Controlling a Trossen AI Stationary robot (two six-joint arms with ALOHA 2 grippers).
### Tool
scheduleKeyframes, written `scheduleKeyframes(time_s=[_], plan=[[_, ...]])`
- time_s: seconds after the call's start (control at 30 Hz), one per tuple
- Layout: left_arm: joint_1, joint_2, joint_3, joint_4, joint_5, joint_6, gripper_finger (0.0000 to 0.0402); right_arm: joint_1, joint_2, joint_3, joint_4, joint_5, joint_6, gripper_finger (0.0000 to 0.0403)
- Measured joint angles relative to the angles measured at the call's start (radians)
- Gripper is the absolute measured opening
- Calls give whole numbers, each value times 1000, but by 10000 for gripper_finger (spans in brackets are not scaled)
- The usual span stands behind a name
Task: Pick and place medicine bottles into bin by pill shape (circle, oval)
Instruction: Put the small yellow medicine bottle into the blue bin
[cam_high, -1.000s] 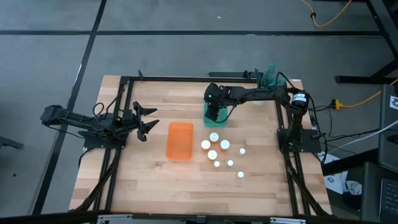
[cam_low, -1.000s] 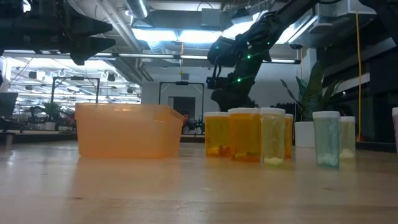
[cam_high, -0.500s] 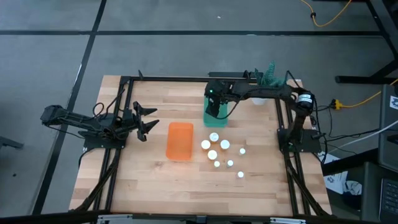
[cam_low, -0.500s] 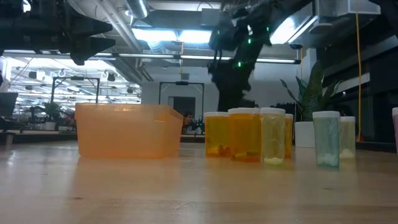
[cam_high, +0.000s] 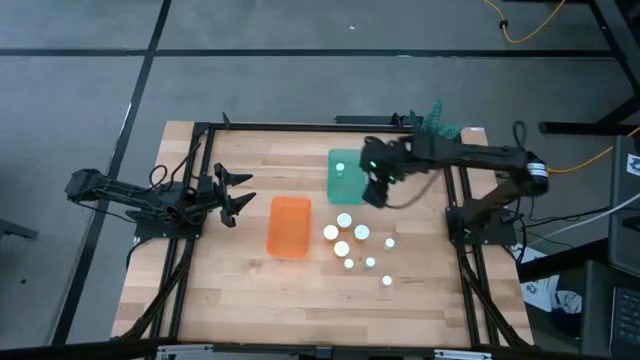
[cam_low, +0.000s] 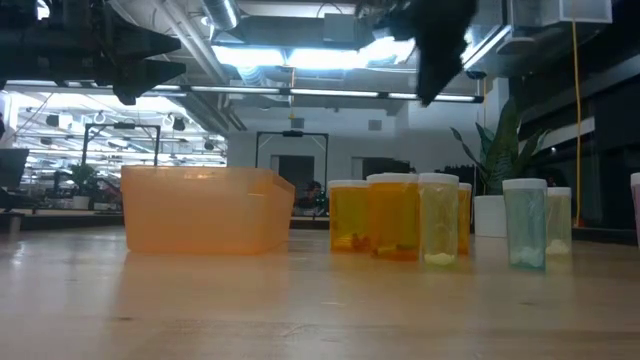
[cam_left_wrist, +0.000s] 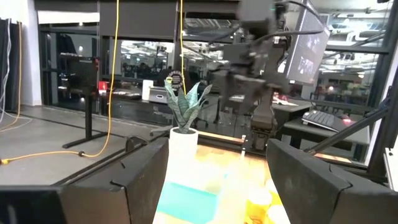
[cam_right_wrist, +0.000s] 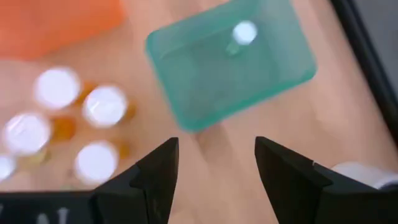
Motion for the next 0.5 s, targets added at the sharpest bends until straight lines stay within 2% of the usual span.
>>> scheduleKeyframes(time_s=[0.27,0.5], plan=[[0,0,0,-3,0,0,263,261,-187,-213,-21,-1,141,212],[0,0,0,-3,0,-2,263,484,-261,-475,1,-35,505,212]])
